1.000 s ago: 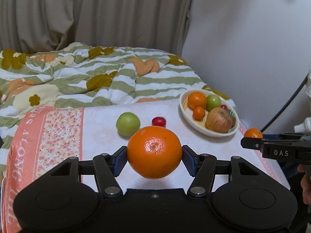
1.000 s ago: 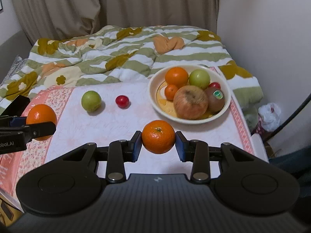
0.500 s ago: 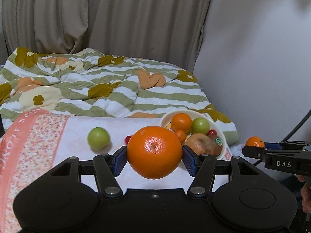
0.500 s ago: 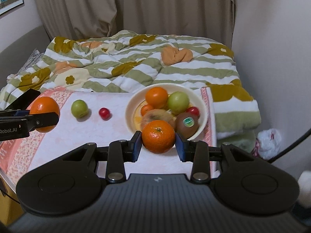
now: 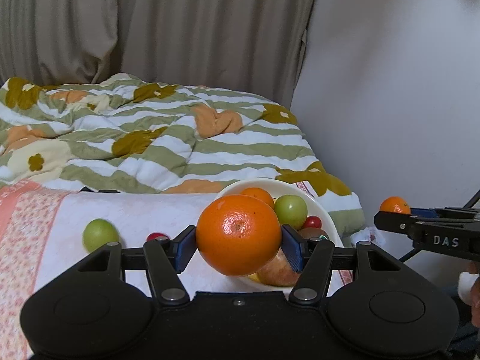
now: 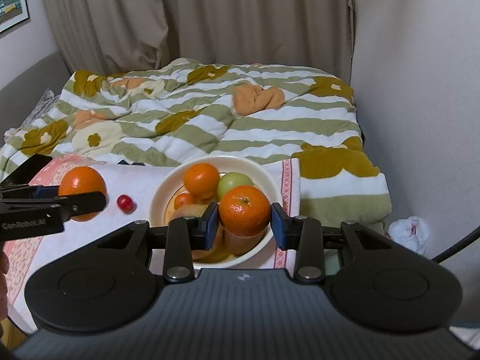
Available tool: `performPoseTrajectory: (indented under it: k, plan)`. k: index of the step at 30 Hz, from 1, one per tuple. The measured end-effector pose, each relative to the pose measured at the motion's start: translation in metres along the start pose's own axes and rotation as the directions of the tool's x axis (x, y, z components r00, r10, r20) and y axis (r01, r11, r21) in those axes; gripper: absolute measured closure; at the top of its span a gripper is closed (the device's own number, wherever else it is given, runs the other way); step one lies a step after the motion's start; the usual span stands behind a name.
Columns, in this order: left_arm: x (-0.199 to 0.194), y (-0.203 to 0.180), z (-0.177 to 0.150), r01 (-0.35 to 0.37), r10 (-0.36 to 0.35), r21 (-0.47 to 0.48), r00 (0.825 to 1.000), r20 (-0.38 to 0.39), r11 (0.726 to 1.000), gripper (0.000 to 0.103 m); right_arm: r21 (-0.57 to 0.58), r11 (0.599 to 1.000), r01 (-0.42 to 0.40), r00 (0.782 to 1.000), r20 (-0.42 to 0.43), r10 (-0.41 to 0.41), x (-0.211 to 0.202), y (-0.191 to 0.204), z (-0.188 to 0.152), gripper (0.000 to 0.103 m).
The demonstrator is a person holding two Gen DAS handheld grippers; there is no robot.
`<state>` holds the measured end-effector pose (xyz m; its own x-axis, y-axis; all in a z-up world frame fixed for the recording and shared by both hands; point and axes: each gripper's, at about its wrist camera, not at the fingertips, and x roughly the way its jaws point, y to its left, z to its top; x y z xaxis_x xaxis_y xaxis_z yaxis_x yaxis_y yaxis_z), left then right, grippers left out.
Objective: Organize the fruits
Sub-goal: 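Carry the orange and mandarin into the cream bowl and open both tools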
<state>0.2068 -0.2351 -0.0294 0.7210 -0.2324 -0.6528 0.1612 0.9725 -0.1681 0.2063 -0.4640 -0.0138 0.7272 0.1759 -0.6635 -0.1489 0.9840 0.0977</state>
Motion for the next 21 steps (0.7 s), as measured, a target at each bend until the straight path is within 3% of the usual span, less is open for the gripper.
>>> performPoseTrajectory:
  k: [12, 21]
  plan:
    - [0.081, 0.004, 0.013, -0.015, 0.020, 0.056, 0.996, -0.090, 0.998, 0.039, 0.049, 0.999, 0.015, 0.997, -0.073, -0.011, 0.061, -0.018, 0.015, 0.051]
    - [0.118, 0.004, 0.020, -0.023, 0.038, 0.113, 0.991, -0.130, 0.993, 0.039, 0.079, 0.996, 0.045, 0.993, -0.111, -0.036, 0.091, -0.027, 0.019, 0.051]
